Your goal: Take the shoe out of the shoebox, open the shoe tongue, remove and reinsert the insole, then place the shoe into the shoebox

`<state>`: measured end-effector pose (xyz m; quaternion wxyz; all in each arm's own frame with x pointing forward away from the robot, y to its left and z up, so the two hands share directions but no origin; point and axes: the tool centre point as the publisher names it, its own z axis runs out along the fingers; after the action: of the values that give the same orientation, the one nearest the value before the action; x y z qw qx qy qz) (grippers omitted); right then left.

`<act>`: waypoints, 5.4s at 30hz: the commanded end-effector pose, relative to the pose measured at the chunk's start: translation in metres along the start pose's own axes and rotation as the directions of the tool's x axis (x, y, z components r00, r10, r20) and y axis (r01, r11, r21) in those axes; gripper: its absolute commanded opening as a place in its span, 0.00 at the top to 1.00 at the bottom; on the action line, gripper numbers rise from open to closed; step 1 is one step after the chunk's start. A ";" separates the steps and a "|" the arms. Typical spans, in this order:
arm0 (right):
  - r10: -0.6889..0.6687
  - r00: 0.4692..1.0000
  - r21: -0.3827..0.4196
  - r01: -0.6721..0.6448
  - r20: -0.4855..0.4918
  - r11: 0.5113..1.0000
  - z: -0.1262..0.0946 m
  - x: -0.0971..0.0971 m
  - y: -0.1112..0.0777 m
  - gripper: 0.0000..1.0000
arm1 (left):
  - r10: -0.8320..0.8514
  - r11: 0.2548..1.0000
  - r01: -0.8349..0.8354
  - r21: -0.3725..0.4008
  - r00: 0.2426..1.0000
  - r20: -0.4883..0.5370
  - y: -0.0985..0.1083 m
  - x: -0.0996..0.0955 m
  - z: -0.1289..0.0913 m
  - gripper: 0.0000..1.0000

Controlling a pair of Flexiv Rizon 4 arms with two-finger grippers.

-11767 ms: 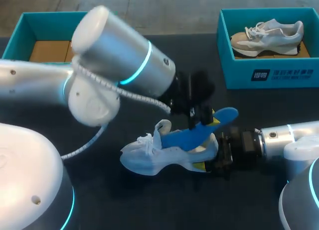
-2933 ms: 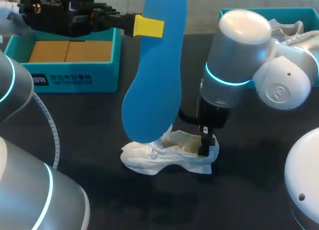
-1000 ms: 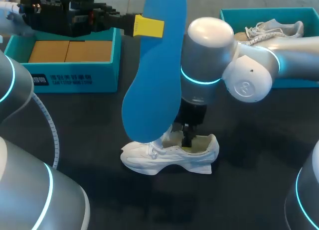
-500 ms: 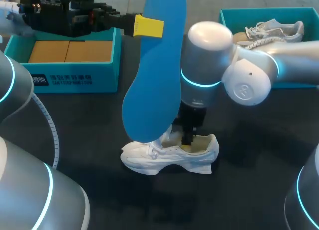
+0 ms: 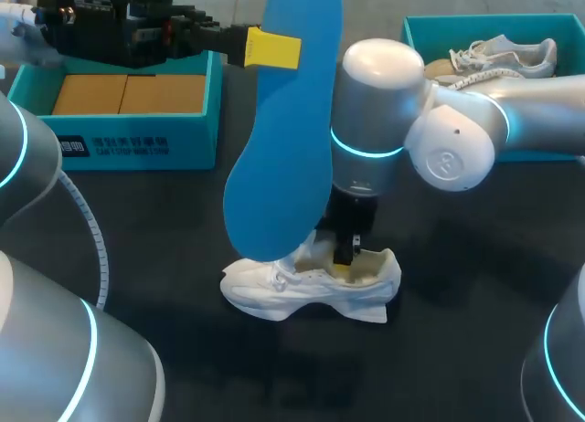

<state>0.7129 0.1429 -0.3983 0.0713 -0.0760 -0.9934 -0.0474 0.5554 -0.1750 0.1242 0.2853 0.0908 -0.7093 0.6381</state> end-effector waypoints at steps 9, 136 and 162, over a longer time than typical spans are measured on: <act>0.180 0.984 -0.067 -0.181 -0.016 0.981 -0.030 0.016 -0.003 1.00 | 0.000 1.000 0.000 -0.003 1.000 0.000 -0.001 -0.001 0.001 1.00; 0.798 0.545 -0.386 -0.815 -0.257 0.433 -0.086 0.064 -0.043 0.00 | 0.000 1.000 0.000 -0.003 1.000 0.000 -0.001 -0.001 0.001 1.00; 0.599 0.647 -0.514 -0.754 -0.472 0.408 -0.116 0.054 -0.060 0.00 | 0.000 1.000 0.000 -0.003 1.000 0.000 -0.001 -0.001 0.001 1.00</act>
<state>0.6687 0.0824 -0.2787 0.1385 -0.4977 -0.7764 -0.3610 0.5554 -0.1749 0.1242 0.2852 0.0908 -0.7094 0.6381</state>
